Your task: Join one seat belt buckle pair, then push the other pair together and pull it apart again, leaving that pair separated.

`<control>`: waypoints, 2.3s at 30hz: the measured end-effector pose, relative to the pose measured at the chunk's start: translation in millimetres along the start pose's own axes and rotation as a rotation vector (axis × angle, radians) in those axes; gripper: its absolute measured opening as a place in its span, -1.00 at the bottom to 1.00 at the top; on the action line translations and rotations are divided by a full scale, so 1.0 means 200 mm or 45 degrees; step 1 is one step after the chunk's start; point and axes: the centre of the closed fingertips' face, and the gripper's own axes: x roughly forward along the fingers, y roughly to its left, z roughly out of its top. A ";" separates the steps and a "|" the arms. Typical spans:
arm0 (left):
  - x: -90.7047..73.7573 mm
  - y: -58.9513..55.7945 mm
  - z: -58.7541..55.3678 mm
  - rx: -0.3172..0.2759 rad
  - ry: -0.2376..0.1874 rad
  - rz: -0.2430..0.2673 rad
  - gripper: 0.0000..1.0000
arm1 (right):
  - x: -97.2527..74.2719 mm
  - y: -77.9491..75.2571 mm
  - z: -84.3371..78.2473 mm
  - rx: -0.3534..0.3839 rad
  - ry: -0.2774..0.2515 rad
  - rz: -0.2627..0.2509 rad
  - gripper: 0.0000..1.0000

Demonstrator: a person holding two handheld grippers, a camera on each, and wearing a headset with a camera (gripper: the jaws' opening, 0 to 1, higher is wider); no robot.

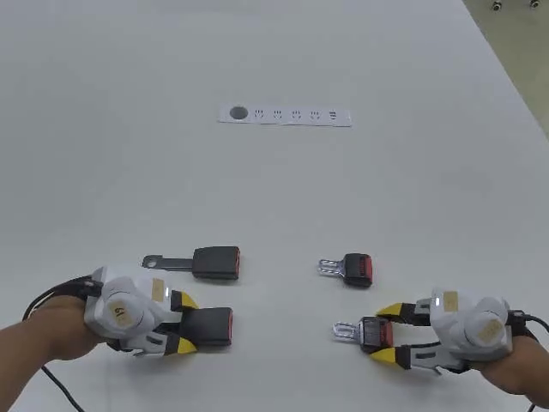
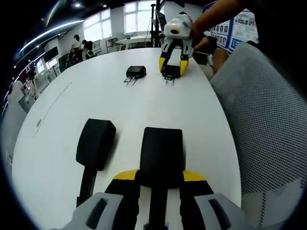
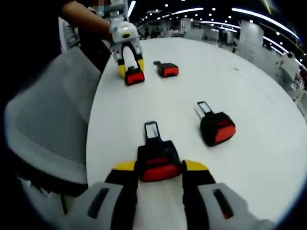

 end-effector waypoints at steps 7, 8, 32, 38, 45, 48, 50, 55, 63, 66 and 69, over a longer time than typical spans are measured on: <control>0.00 0.00 0.00 0.003 0.002 -0.010 -0.34 | 0.05 0.02 0.07 -0.015 -0.033 0.022 -0.28; 0.00 -0.01 0.00 0.003 0.001 -0.010 -0.34 | 0.06 0.01 0.08 -0.015 -0.038 0.022 -0.28; 0.00 -0.01 -0.02 0.004 0.013 -0.009 -0.34 | 0.35 0.17 0.42 -0.060 -0.194 0.118 -0.28; 0.01 -0.01 -0.02 0.010 0.022 -0.011 -0.34 | 0.43 0.20 0.50 -0.074 -0.209 0.143 -0.28; 0.01 -0.01 -0.01 0.015 0.029 -0.014 -0.34 | 0.48 0.23 0.56 -0.076 -0.230 0.156 -0.28; 0.01 -0.02 -0.01 0.019 0.035 -0.015 -0.34 | 0.48 0.23 0.56 -0.092 -0.225 0.152 -0.28; 0.01 -0.02 -0.01 0.021 0.040 -0.017 -0.34 | 0.49 0.24 0.57 -0.101 -0.222 0.153 -0.28; 0.00 -0.02 -0.01 0.039 0.053 -0.020 -0.34 | 0.53 0.26 0.60 -0.095 -0.198 0.152 -0.28; 0.01 -0.02 0.00 0.085 0.102 -0.033 -0.35 | 0.53 0.26 0.61 -0.093 -0.165 0.140 -0.29; 0.01 -0.02 -0.01 0.097 0.102 -0.044 -0.35 | 0.55 0.27 0.62 -0.096 -0.159 0.138 -0.30; 0.01 -0.02 -0.01 0.103 0.101 -0.047 -0.35 | 0.57 0.28 0.65 -0.089 -0.153 0.133 -0.30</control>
